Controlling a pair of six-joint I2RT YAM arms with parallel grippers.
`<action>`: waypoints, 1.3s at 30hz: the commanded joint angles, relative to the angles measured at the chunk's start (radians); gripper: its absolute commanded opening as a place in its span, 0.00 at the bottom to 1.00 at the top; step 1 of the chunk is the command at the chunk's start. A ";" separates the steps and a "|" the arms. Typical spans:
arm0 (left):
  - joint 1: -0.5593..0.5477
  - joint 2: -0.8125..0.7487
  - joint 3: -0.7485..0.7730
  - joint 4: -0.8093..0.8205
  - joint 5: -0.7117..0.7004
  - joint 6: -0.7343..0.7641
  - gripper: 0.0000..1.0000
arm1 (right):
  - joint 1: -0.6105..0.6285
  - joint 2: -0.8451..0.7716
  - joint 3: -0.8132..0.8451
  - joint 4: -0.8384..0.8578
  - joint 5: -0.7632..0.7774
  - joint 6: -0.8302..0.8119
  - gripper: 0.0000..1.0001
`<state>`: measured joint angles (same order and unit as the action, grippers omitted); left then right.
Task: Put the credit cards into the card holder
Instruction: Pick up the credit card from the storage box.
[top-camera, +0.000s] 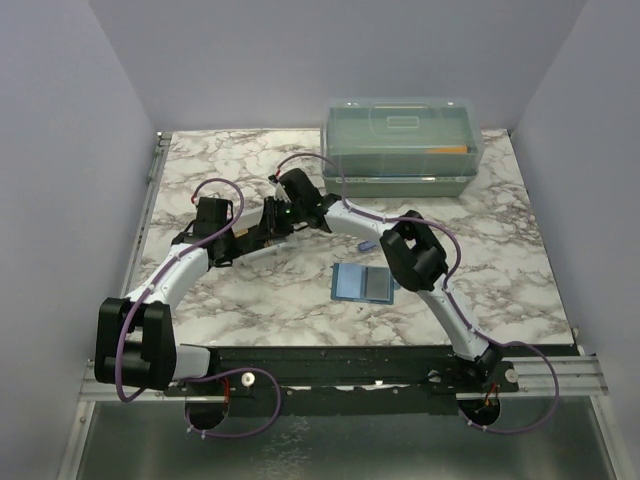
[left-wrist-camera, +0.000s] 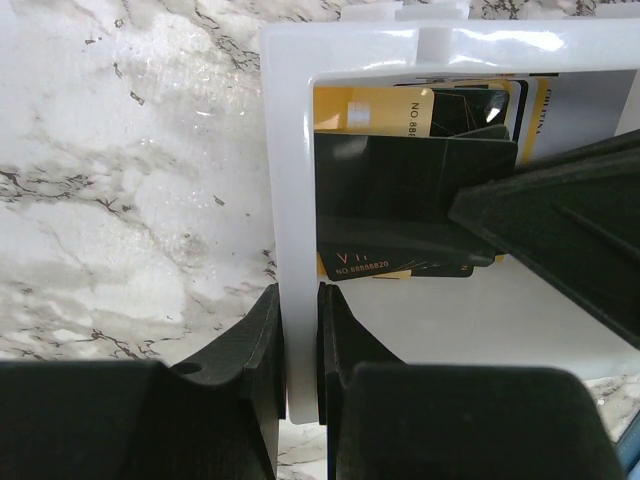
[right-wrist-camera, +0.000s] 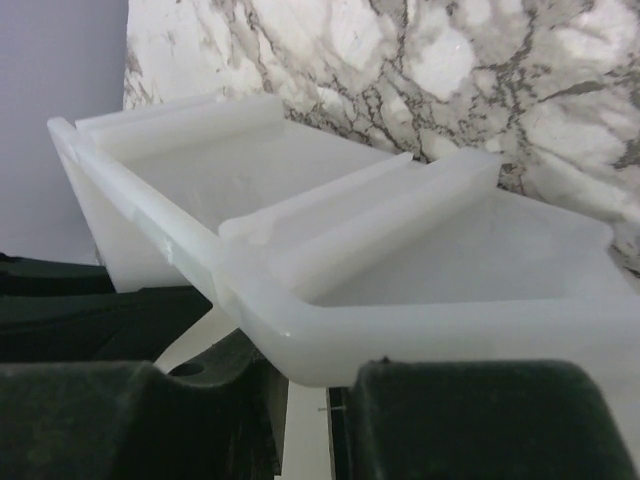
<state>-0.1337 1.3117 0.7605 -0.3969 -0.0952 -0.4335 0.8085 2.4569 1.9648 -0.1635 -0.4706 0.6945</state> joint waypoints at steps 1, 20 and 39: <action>-0.015 -0.023 -0.007 0.017 -0.002 0.011 0.00 | 0.009 -0.046 -0.038 0.077 -0.055 0.026 0.21; 0.007 0.101 0.144 -0.314 0.113 -0.138 0.46 | -0.066 -0.100 0.067 -0.096 -0.117 0.018 0.00; 0.058 -0.003 0.375 -0.398 0.361 -0.038 0.70 | -0.144 -0.249 -0.145 0.089 -0.303 0.024 0.00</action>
<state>-0.0803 1.3315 1.0496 -0.7845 0.1444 -0.5209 0.6846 2.2681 1.8320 -0.1417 -0.6930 0.7109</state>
